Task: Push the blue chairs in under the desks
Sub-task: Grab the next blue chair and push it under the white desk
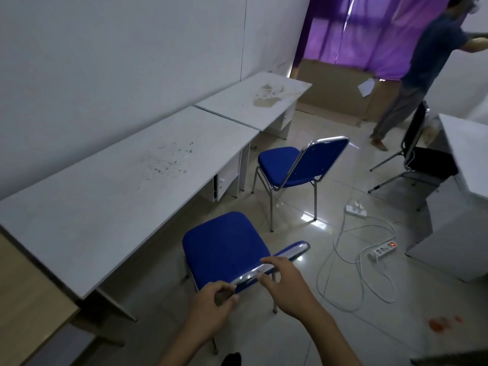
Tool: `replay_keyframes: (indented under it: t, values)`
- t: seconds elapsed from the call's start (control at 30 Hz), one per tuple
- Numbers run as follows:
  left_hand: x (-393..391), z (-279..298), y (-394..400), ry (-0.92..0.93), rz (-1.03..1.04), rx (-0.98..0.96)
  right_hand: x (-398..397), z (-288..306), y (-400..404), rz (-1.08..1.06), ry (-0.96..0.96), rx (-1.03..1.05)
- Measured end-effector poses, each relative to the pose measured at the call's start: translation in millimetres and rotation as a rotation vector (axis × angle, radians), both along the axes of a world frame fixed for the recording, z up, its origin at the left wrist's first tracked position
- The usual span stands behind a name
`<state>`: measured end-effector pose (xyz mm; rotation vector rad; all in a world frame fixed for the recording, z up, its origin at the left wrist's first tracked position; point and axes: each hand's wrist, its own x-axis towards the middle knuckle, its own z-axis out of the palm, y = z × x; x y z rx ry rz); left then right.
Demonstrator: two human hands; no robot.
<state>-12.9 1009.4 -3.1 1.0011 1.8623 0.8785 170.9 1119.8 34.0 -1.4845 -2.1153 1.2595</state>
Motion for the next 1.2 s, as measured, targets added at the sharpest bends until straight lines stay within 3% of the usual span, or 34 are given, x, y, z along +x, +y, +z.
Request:
replay_keyframes:
  t: [0.27,0.53,0.67,0.77,1.2]
  values:
    - [9,-17,97,0.07,-0.028,-0.042,-10,-31,100,0.175,-0.034,-0.013]
    - [41,-40,140,0.087,0.21,-0.188,4,-63,190,0.559,-0.364,0.042]
    - [77,-46,161,0.38,0.251,-0.401,10,-81,203,0.808,-0.493,0.227]
    - [91,-48,170,0.503,0.402,-0.485,12,-90,212,0.872,-0.407,0.3]
    - [144,-56,215,0.586,0.739,-0.612,18,-100,283,1.239,-0.176,0.392]
